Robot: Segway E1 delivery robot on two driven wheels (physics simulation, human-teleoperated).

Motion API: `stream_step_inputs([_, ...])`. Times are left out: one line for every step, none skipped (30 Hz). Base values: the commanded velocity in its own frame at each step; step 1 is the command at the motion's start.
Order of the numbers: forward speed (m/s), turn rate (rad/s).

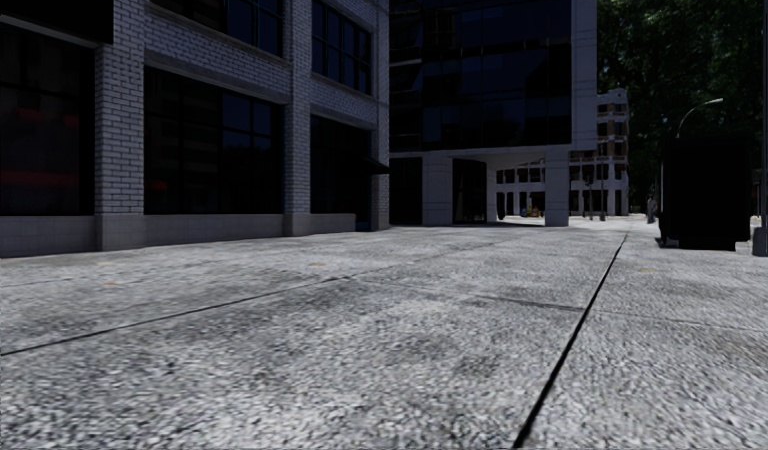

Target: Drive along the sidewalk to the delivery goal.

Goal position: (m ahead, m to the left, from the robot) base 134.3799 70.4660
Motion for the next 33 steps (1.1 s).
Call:
stream_step_inputs([2.00, 0.00])
stream_step_inputs([2.00, 0.00])
stream_step_inputs([2.00, 0.00])
stream_step_inputs([2.00, 0.00])
stream_step_inputs([2.00, 0.00])
stream_step_inputs([2.00, 0.00])
stream_step_inputs([2.00, 0.00])
stream_step_inputs([2.00, 0.00])
stream_step_inputs([2.00, 0.00])
stream_step_inputs([2.00, -0.01])
stream_step_inputs([2.00, -0.01])
stream_step_inputs([2.00, -0.01])
stream_step_inputs([2.00, -0.01])
stream_step_inputs([2.00, -0.01])
stream_step_inputs([2.00, -0.02])
stream_step_inputs([2.00, -0.10])
stream_step_inputs([2.00, -0.10])
stream_step_inputs([2.00, -0.16])
stream_step_inputs([2.00, -0.19])
stream_step_inputs([2.00, -0.20])
stream_step_inputs([2.00, -0.20])
stream_step_inputs([2.00, -0.20])
stream_step_inputs([2.00, -0.20])
stream_step_inputs([2.00, -0.21])
stream_step_inputs([2.00, -0.21])
stream_step_inputs([2.00, -0.21])
stream_step_inputs([2.00, -0.23])
stream_step_inputs([2.00, -0.26])
stream_step_inputs([2.00, -0.26])
stream_step_inputs([2.00, -0.26])
stream_step_inputs([2.00, -0.27])
stream_step_inputs([2.00, -0.29])
stream_step_inputs([2.00, -0.29])
